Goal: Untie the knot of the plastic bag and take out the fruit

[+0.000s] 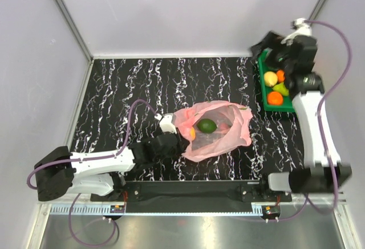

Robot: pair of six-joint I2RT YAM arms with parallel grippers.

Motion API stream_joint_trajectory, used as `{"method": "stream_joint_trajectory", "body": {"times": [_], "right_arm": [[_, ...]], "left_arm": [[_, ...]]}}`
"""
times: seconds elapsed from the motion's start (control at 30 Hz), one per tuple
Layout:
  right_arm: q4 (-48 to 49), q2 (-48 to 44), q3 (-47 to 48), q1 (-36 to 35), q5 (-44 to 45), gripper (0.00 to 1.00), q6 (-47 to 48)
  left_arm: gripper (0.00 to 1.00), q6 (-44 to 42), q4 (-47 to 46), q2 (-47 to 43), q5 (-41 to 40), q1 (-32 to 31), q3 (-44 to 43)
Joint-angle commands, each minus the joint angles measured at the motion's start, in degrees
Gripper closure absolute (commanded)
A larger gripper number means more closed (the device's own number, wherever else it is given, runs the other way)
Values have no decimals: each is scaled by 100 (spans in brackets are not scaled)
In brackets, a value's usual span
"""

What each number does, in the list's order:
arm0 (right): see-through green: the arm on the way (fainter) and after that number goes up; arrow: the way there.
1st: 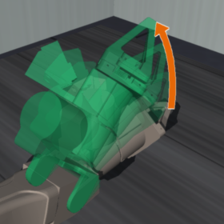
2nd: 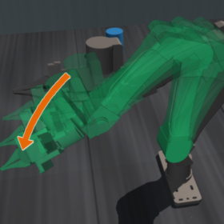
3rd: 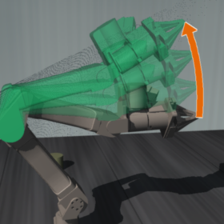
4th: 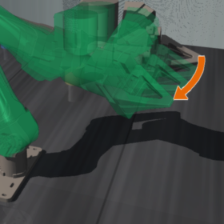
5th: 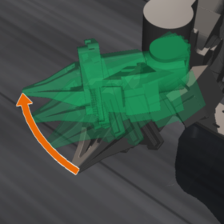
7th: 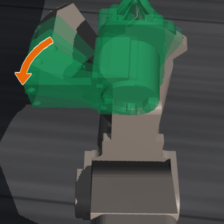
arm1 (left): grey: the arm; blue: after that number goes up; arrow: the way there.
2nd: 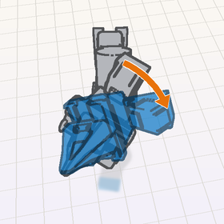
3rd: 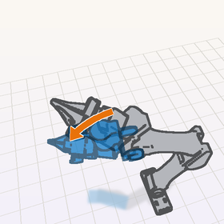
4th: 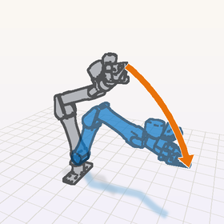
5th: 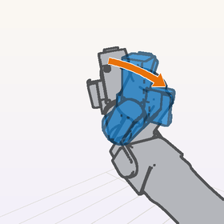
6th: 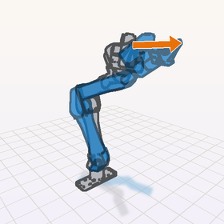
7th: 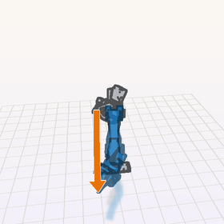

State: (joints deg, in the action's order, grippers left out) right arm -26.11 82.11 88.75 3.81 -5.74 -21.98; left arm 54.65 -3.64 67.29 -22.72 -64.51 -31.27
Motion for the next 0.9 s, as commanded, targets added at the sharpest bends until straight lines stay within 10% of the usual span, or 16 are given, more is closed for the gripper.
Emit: {"method": "stream_joint_trajectory", "body": {"times": [0.0, 0.37, 0.7, 0.87], "right_arm": [[63, -904, -620, -1144, -1650, 0, 633], [-201, -2156, -2740, -3245, -2002, 4, 1160], [-290, -1241, -2942, -4486, 1633, 12, 730], [-387, -619, -3083, -4495, 1551, 9, 879]], "left_arm": [[100, 45, -356, 118, -127, -18, 68], [100, 2, -418, 83, -171, -18, 77], [100, 19, -199, -110, -311, -18, 50], [100, -51, 30, -312, -496, -18, 42]]}}
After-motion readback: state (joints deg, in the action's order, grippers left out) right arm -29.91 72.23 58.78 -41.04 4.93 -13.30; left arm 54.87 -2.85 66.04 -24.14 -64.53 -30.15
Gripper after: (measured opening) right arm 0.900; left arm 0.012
